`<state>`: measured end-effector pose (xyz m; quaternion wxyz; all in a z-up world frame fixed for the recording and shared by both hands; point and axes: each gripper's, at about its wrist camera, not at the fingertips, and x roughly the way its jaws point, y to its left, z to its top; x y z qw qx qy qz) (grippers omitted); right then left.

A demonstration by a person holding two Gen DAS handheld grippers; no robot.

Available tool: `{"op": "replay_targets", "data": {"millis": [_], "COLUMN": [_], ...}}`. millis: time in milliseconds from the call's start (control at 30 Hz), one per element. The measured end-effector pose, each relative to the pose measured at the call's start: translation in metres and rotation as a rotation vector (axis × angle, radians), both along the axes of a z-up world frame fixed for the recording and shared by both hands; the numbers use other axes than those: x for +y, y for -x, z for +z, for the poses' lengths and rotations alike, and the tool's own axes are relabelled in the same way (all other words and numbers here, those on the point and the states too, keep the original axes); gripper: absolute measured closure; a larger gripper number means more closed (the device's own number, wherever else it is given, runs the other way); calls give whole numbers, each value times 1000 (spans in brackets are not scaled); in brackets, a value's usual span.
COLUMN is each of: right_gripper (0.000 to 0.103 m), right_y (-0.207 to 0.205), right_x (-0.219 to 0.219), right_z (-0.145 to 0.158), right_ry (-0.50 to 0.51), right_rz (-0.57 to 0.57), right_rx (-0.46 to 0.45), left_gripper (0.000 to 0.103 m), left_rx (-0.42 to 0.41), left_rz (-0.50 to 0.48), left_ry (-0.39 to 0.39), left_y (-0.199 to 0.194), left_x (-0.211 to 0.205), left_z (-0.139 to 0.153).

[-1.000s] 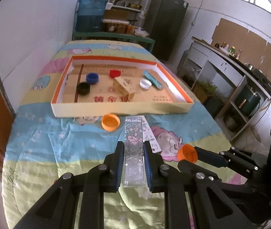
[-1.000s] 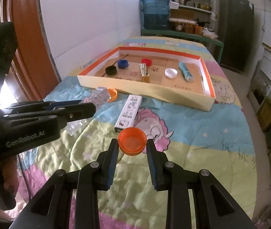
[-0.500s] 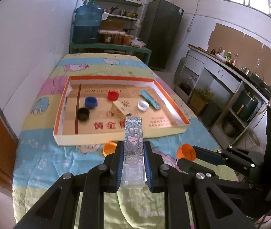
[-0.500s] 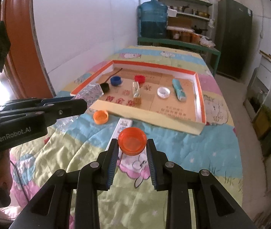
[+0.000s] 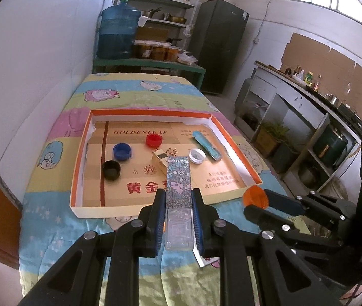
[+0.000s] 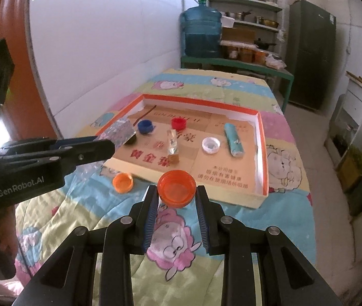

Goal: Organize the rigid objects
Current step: 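Carry the clear packet into the box with the left tool while the right tool carries the orange cap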

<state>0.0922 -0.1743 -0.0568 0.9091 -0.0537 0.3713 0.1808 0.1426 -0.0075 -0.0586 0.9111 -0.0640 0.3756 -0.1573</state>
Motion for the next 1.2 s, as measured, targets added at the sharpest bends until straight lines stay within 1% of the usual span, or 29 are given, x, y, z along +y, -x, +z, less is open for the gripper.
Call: {"op": "replay_targets", "data": {"millis": [233, 600, 1200], "right_gripper": [73, 73, 73], "right_y": [-20, -47, -83], "right_x": [-12, -30, -35], "right_z": [2, -7, -28], "right_ry": [-11, -34, -46], "right_rz": [-34, -88, -88], "right_rx": [-3, 21, 58], "left_gripper": [82, 82, 82], "left_rx": [25, 59, 92], "left_rz": [15, 39, 68], "left_ry": [1, -13, -42], "left_y": [-16, -43, -82], "left_x": [3, 5, 5], "left_z": [-6, -20, -38]}}
